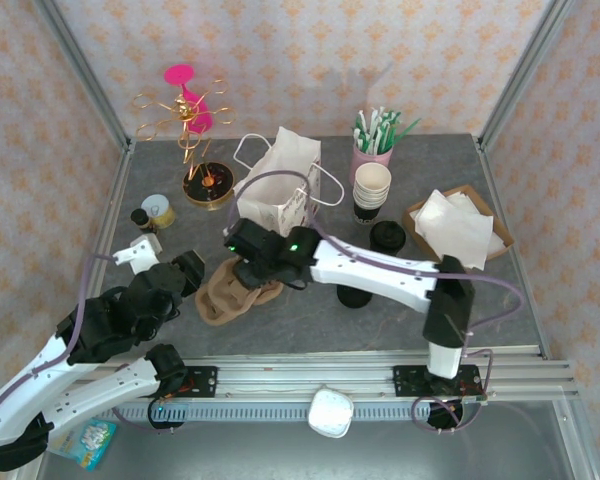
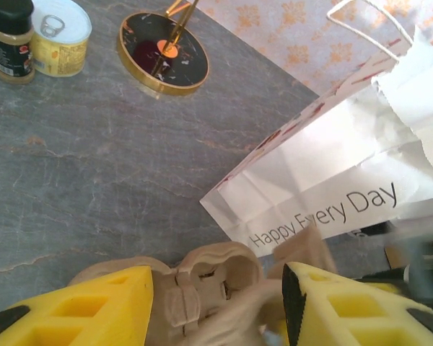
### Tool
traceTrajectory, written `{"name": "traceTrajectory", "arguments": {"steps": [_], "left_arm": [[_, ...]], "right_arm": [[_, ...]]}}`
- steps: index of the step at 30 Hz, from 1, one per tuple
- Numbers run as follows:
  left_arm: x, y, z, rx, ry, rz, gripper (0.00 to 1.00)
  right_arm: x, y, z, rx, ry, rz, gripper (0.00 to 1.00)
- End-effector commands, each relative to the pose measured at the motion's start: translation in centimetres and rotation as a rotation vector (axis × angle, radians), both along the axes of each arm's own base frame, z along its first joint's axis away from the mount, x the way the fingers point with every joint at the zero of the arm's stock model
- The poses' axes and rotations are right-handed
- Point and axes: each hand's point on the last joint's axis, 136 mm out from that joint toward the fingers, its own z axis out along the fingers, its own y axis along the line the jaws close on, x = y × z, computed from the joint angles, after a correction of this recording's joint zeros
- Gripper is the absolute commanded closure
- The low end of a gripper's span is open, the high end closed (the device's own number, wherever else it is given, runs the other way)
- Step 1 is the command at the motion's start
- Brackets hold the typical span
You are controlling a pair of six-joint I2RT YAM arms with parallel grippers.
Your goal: Pack the takeout coffee
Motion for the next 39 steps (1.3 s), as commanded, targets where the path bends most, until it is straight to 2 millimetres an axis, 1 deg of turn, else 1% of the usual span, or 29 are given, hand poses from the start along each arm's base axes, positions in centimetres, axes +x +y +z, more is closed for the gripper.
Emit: {"name": "traceTrajectory", "arguments": {"steps": [1,4,6,11,12,14,15,16,19,20,21,22,24,27,28,31,35,37,39], "left_arm": [[0.6,-2.0,-0.3,0.02,0.031,-0.083,0.47],[1.0,-4.4,-2.1,0.021,0.095,-0.158,0.47],[1.4,-6.4,-3.7,-0.017,0.123,-0.207,0.48],[2.5,-10.6,-8.0,-0.113,0.173,-0.287,0.49],[2.8,-11.4,-9.0,-0.136,0.185,-0.292,0.5],[3.4,-12.8,-11.0,-0.147,0.208,-0.316,0.52],[3.7,-12.6,-12.3,-0.136,0.24,-0.29,0.56],[4.1,-12.5,-12.9,-0.128,0.255,-0.269,0.59],[5.7,-12.2,-14.3,-0.151,0.257,-0.221,0.62],[6.1,-12.9,-14.7,-0.179,0.262,-0.244,0.63],[6.6,-13.1,-15.1,-0.177,0.269,-0.247,0.64],[6.8,-12.6,-15.7,-0.151,0.291,-0.215,0.65],[7.5,-12.5,-16.2,-0.106,0.298,-0.191,0.67],[7.6,-12.1,-17.8,-0.08,0.332,-0.174,0.67],[7.6,-11.5,-18.3,-0.055,0.347,-0.155,0.67],[7.1,-8.1,-19.4,0.056,0.392,-0.044,0.67],[6.7,-3.4,-19.3,0.114,0.387,0.083,0.66],[6.1,-0.8,-19.6,0.139,0.412,0.148,0.66],[5.3,2.0,-19.1,0.165,0.418,0.237,0.66]], "right_arm": [[-0.3,-3.1,2.0,0.063,0.055,-0.098,0.61],[-0.7,-5.5,3.8,0.123,0.07,-0.144,0.61],[-1.0,-7.3,4.8,0.162,0.087,-0.177,0.61],[-0.3,-12.1,5.7,0.206,0.102,-0.289,0.61],[-0.2,-12.8,5.7,0.212,0.104,-0.306,0.61],[-0.1,-13.5,5.9,0.223,0.103,-0.321,0.61],[-0.1,-13.6,5.8,0.23,0.108,-0.319,0.61],[-0.2,-13.6,5.6,0.228,0.116,-0.318,0.62],[0.0,-14.1,5.6,0.224,0.109,-0.331,0.62],[0.3,-14.5,5.8,0.222,0.098,-0.348,0.62],[0.6,-14.9,5.9,0.219,0.091,-0.359,0.62],[0.8,-15.2,6.1,0.222,0.085,-0.37,0.62],[1.0,-15.4,6.2,0.238,0.089,-0.376,0.62],[1.2,-15.5,6.5,0.25,0.085,-0.377,0.62],[1.2,-15.4,6.6,0.252,0.083,-0.375,0.62],[1.5,-15.3,7.3,0.262,0.069,-0.373,0.62],[1.8,-15.2,8.1,0.268,0.054,-0.364,0.62],[1.8,-15.0,8.6,0.274,0.052,-0.363,0.62],[1.9,-15.0,9.1,0.281,0.049,-0.362,0.62]]}}
